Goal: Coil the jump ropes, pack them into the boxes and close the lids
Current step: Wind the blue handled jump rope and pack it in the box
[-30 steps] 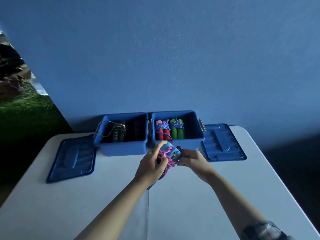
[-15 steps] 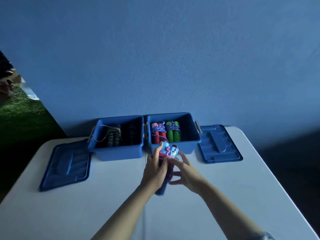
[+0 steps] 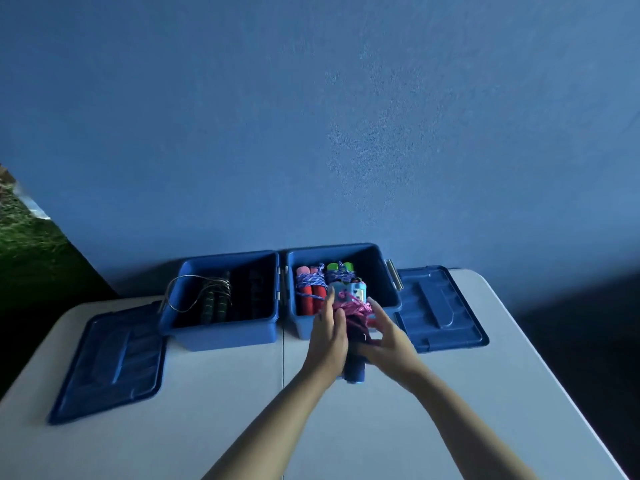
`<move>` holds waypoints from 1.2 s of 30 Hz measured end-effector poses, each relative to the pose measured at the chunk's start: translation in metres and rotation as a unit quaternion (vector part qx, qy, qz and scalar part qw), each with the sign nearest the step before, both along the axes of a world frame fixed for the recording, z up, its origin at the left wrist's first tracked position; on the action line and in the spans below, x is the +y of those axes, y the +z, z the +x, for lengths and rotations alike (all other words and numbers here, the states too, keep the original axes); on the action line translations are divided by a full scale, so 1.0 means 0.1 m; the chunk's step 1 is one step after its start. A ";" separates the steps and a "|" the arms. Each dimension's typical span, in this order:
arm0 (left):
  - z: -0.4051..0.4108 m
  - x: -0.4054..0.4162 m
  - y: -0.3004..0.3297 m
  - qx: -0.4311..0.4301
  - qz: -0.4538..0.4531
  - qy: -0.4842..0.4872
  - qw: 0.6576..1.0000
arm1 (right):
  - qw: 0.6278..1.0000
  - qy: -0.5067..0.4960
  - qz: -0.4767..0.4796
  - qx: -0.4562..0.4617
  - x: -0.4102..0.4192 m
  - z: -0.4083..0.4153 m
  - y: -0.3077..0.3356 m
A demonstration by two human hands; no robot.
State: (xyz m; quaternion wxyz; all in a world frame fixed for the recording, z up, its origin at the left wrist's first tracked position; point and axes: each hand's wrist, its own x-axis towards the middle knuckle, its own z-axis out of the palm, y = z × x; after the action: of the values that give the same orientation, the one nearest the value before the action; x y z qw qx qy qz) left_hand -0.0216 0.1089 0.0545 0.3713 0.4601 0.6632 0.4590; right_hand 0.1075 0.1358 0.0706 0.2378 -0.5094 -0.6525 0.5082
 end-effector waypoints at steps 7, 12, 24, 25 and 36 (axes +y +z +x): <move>0.05 0.57 -0.12 0.030 0.037 -0.033 0.998 | 0.999 -0.019 -0.031 0.022 0.55 0.05 0.09; -0.03 1.04 -0.29 0.095 -0.017 -0.086 0.992 | 0.992 -0.071 0.053 -0.094 1.03 0.12 0.08; -0.34 1.37 -0.71 0.399 -0.120 -0.116 0.902 | 0.949 0.032 0.102 -0.296 1.77 -0.08 -0.23; -0.35 1.37 -0.72 0.395 -0.121 -0.117 0.903 | 0.943 0.037 0.104 -0.313 1.77 -0.12 -0.28; -0.36 1.35 -0.72 0.420 -0.141 -0.140 0.886 | 0.806 0.043 0.277 -0.522 1.69 -0.21 -0.61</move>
State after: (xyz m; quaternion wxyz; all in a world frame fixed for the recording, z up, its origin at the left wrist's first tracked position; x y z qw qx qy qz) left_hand -0.0572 0.2444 -0.0173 0.1797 0.6410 0.7431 0.0681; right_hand 0.0869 0.3045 0.0097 -0.0292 -0.5817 -0.8125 -0.0272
